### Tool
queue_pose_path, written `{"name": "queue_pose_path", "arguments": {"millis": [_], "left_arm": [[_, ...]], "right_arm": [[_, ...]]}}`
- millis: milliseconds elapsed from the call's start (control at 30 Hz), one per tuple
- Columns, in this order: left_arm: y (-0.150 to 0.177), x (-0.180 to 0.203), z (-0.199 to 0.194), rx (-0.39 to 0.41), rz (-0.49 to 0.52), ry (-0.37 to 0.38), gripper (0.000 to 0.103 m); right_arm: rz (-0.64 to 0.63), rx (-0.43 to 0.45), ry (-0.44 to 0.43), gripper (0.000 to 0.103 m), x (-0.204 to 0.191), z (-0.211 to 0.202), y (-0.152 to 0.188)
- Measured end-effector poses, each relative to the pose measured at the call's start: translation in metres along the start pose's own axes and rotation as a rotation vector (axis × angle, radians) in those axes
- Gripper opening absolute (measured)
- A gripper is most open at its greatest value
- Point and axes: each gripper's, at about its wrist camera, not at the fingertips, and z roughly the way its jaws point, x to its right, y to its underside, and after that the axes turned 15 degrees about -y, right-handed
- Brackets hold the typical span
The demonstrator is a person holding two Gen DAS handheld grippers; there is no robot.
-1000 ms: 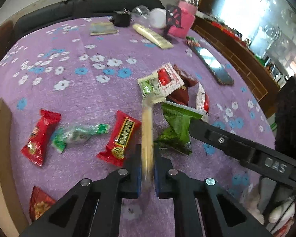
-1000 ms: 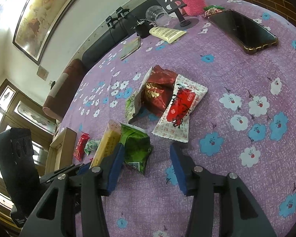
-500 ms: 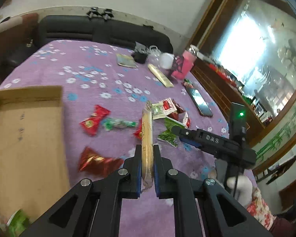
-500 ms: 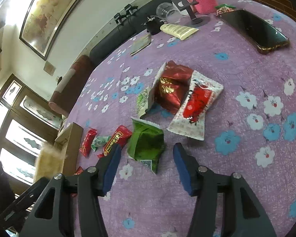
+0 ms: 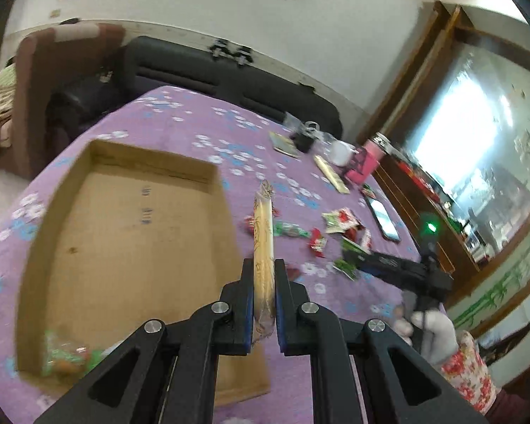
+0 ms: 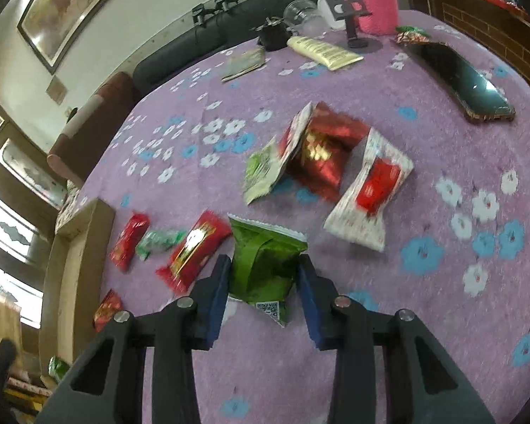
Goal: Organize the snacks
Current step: 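Carry the cake bar and green packet over the tray and release both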
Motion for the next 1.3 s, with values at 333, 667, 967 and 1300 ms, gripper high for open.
{"name": "queue_pose_path", "arguments": {"millis": [333, 667, 967, 1300], "left_arm": [[0.006, -0.083, -0.009, 0.008, -0.122, -0.135, 0.009], [0.002, -0.102, 0.022, -0.073, -0.102, -0.215, 0.009], [0.008, -0.118, 0.021, -0.09, -0.148, -0.221, 0.01], [0.004, -0.112, -0.019, 0.017, -0.224, -0.159, 0.072]], "right_arm": [[-0.122, 0.001, -0.16, 0.036, -0.084, -0.029, 0.025], [-0.296, -0.21, -0.305, 0.037, -0.206, 0.041, 0.063], [-0.384, -0.313, -0.269, 0.037, -0.249, 0.102, 0.101], [-0.368, -0.249, -0.329, 0.043, -0.242, 0.076, 0.09]]}}
